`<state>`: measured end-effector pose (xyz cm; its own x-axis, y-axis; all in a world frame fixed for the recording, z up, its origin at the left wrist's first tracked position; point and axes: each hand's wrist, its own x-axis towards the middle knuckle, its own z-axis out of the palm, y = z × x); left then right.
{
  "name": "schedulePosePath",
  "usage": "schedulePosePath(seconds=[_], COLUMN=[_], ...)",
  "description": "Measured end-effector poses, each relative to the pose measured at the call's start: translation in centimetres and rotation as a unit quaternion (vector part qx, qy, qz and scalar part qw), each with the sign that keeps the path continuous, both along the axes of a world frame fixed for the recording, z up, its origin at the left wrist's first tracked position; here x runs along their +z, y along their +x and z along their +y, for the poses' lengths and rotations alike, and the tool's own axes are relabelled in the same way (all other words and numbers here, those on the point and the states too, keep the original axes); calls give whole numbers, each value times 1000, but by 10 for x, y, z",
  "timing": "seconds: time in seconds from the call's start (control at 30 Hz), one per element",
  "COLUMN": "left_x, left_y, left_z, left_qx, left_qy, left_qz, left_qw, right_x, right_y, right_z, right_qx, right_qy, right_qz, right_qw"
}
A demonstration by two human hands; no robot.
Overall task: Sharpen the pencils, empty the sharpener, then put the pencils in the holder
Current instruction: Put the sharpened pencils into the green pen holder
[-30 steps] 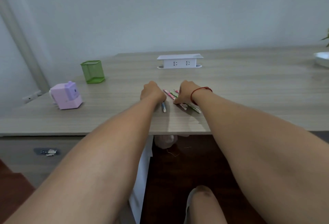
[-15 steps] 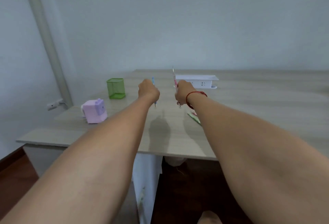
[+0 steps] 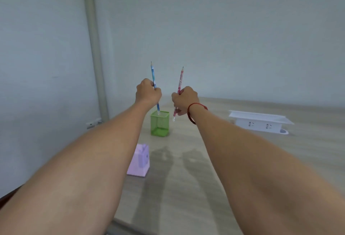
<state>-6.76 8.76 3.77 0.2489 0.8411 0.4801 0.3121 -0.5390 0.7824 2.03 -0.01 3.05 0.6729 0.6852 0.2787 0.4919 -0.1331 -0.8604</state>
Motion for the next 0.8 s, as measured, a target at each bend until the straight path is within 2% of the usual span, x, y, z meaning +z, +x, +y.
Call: schedulePosePath(seconds=[0.33, 0.5, 0.8], left_x=[-30, -59, -96], left_y=[38, 48, 43], left_z=[103, 132, 132], left_qx=[-11, -10, -39], left_qy=[38, 23, -16], left_qz=[-49, -12, 116], left_qw=[998, 1000, 992], right_x=[-24, -53, -80], right_y=[39, 53, 52], right_z=[117, 140, 137], right_qx=[-12, -31, -15], right_qy=[110, 63, -45], right_qz=[-35, -73, -88], right_qw=[993, 995, 995])
